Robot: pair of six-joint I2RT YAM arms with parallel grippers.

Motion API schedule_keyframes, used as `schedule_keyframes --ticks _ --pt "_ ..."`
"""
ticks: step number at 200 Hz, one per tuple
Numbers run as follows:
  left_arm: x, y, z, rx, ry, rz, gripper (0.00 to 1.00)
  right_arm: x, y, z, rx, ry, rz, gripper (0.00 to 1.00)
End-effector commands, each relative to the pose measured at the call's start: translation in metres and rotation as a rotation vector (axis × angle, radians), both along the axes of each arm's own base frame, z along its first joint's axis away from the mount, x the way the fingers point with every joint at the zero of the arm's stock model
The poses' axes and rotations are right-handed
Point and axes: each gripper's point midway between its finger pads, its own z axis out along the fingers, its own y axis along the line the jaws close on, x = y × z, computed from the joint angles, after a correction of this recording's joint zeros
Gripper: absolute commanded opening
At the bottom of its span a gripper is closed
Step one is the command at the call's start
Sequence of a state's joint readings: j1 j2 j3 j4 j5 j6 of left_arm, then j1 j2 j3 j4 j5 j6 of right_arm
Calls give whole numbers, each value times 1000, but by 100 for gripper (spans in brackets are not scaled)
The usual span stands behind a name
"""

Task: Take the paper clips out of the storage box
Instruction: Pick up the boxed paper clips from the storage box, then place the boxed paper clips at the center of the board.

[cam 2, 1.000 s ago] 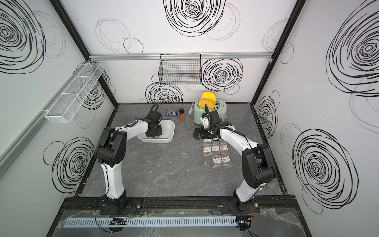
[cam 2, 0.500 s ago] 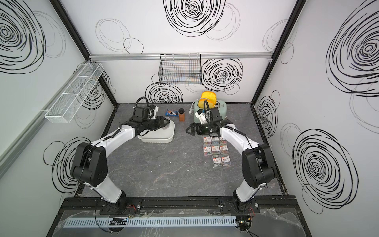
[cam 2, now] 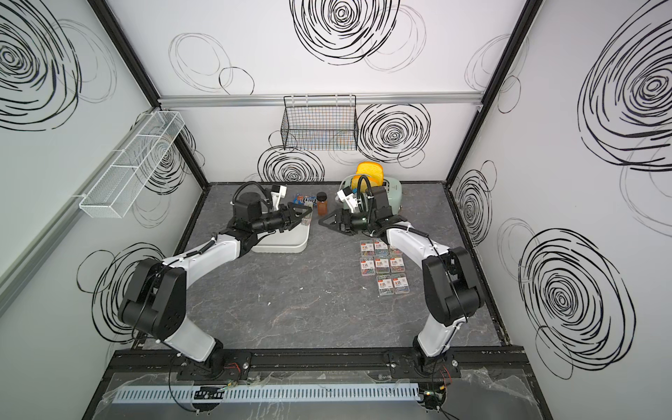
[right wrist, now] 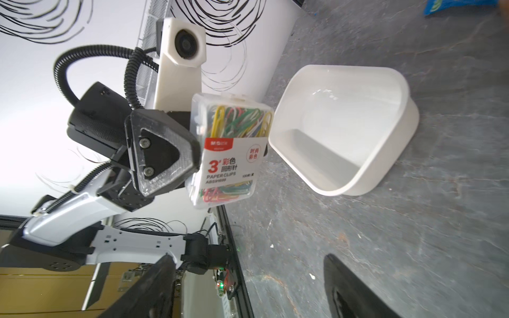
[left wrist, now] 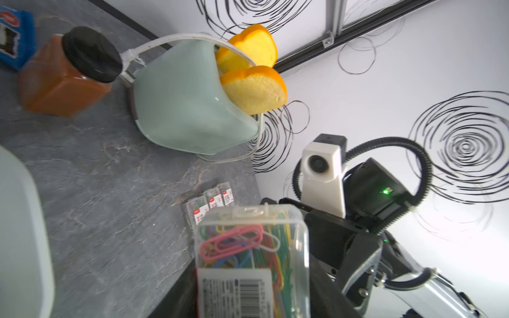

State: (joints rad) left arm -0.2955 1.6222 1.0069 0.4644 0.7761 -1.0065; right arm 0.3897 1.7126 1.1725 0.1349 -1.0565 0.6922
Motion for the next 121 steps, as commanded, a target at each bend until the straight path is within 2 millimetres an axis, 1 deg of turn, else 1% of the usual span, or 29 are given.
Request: schedule_keyframes --ticks 1,24,49,68,104,121 --pt "-9 -9 51 -131 -108 -35 55 -4 12 21 109 -7 59 85" --pt "-12 -16 56 -155 -106 -51 55 -4 18 28 139 -8 74 84" --pt "-16 -23 57 -162 -100 -64 55 -6 22 35 162 -15 89 83" --pt "-17 -28 56 -166 -96 -73 55 -9 25 39 175 -17 100 80" --pt "-18 -33 56 -170 -95 -83 55 -11 25 43 183 -26 105 79" --pt "-19 -35 56 -172 -95 -89 55 -10 25 43 186 -26 104 73"
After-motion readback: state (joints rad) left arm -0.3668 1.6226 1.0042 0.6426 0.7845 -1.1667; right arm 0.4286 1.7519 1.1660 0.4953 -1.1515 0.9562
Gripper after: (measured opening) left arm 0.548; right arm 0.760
